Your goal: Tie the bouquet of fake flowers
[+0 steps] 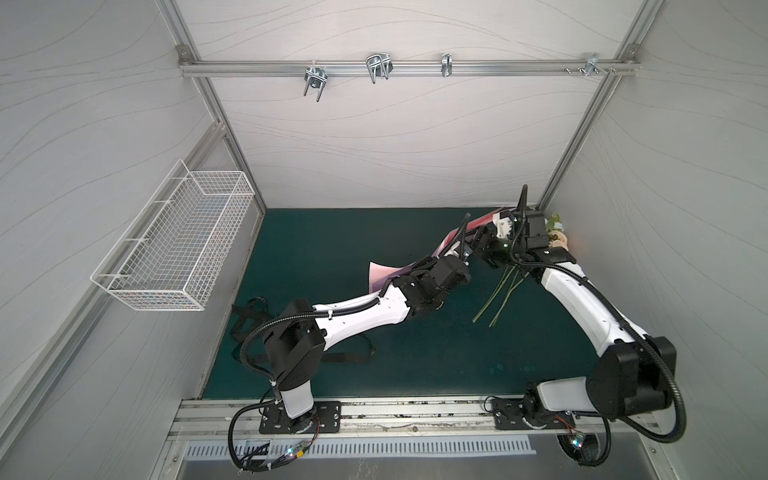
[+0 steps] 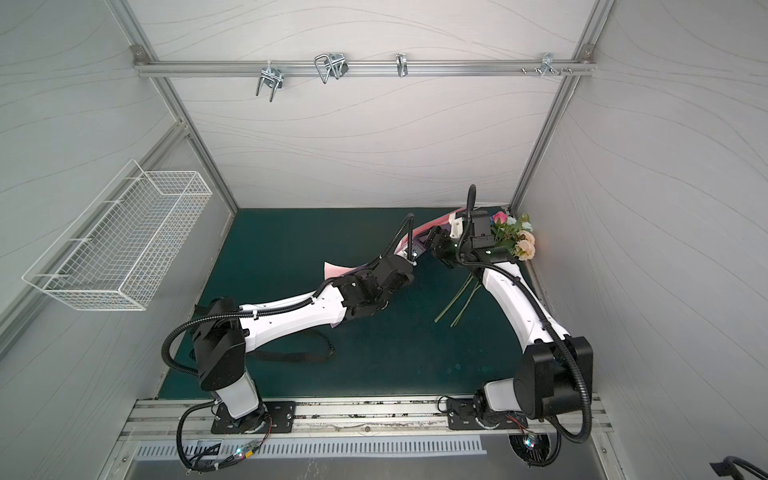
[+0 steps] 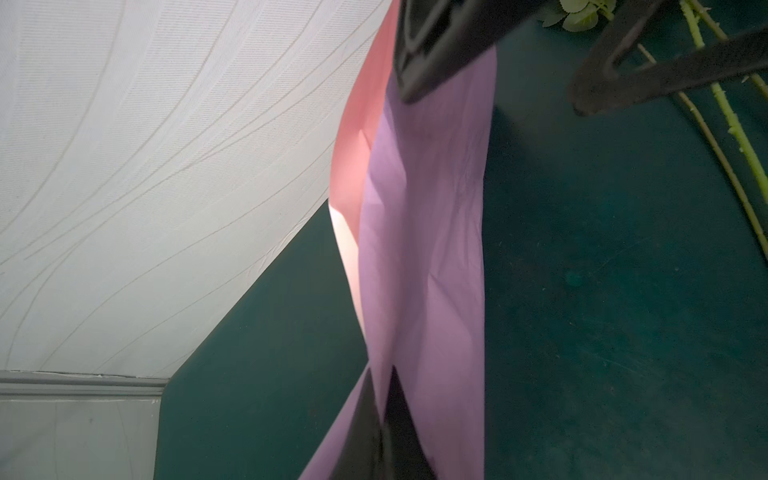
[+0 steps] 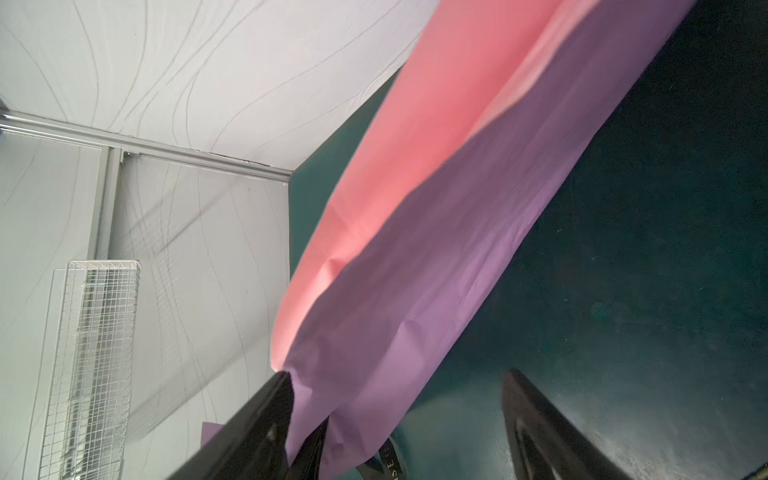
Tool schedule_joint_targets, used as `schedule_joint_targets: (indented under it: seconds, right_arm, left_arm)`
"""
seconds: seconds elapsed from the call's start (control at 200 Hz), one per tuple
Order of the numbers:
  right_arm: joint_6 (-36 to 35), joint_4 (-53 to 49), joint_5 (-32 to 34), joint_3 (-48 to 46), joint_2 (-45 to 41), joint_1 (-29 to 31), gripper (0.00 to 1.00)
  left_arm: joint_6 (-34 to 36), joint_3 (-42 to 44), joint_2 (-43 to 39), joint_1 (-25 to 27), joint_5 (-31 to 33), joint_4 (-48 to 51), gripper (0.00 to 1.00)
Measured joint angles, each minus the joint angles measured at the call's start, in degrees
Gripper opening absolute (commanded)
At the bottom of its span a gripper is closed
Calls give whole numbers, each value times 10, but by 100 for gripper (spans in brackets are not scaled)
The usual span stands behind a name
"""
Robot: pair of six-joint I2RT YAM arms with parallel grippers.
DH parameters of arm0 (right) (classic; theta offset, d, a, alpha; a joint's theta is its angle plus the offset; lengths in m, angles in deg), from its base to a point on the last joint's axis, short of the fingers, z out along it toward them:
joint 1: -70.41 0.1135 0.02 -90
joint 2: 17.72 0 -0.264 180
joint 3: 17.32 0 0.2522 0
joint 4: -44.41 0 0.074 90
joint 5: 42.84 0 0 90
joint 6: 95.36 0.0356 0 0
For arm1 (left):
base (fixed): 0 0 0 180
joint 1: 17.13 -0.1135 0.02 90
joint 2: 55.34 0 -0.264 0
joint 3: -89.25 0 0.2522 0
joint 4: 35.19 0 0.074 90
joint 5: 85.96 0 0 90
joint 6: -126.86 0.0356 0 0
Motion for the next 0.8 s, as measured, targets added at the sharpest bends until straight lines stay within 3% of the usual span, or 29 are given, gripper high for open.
schedule_joint_targets:
  seconds: [0.37,0.8]
  right_arm:
    - [8,23,-4,-6,0,26,77]
    - [8,24,3,-3,9,39,36]
  left_arm:
    - [-32,0,0,0,-22,10,0]
    - [-45,4,0,0,-32,14,0]
